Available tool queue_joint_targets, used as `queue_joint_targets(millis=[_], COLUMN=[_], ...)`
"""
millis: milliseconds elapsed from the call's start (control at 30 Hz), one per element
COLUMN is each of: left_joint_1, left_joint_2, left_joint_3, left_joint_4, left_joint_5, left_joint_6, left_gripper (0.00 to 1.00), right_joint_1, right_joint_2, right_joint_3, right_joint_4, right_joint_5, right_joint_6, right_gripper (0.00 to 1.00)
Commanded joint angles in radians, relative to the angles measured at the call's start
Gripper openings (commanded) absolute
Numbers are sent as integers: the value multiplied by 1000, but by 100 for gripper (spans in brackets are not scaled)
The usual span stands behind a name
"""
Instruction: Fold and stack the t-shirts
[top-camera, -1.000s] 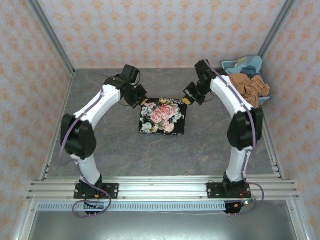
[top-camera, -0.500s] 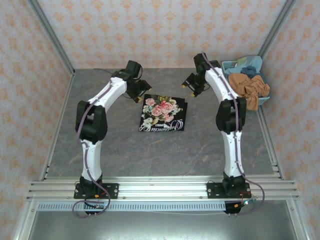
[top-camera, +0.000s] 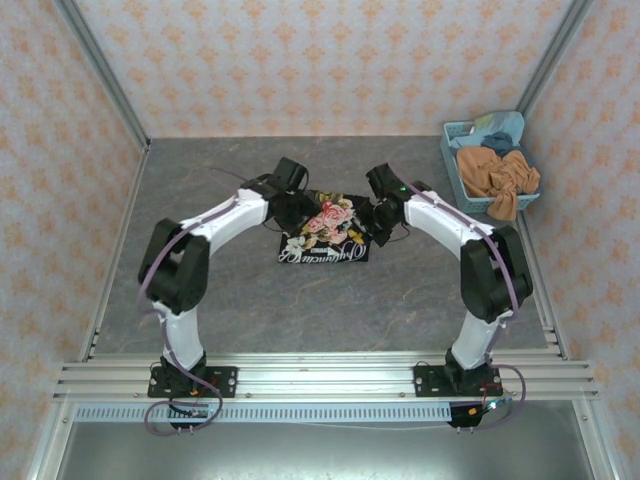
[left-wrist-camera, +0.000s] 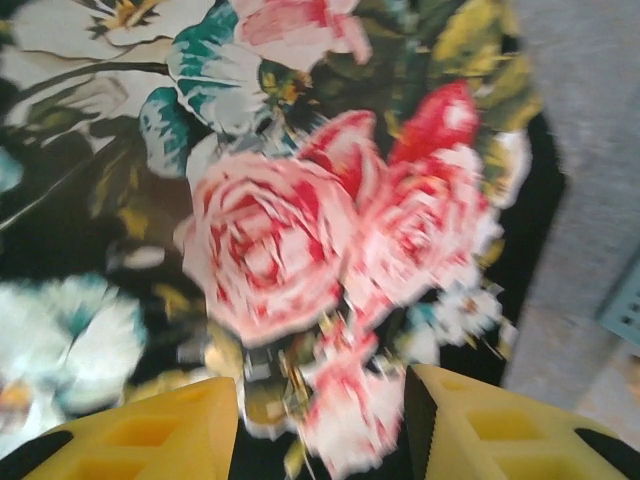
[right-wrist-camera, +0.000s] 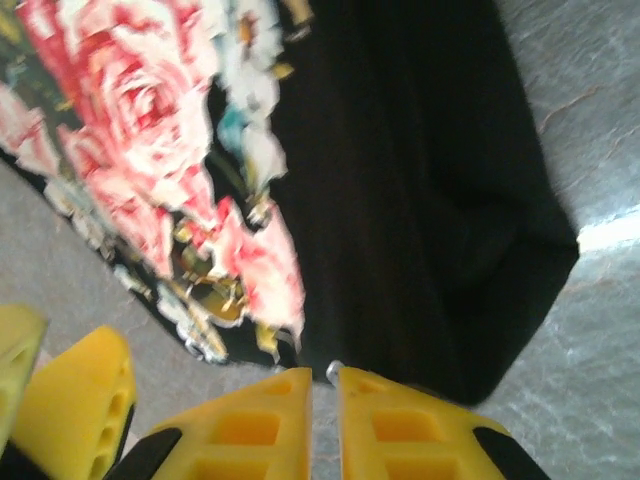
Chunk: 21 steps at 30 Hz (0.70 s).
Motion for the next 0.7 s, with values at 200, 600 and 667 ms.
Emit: queue_joint_targets(millis=[200,600,667], left_joint_1=[-6,-54,-82], left_joint_2=[141,-127,-203], left_joint_3=[53,12,-65], left_joint_4=[-28,-105,-99], left_joint_5=[-83,-176,-180], left_joint_6=[81,57,-27], left_gripper=[47,57,57], right_joint_1=[-36,-75,-82], right_joint_2=[89,-29,-100], right_joint_3=[-136,-27,-16], right_joint_4=[13,-87,-88], right_joint_5=[69,120,113], right_joint_6=[-8,-163,-188], right_gripper=[15,37,45])
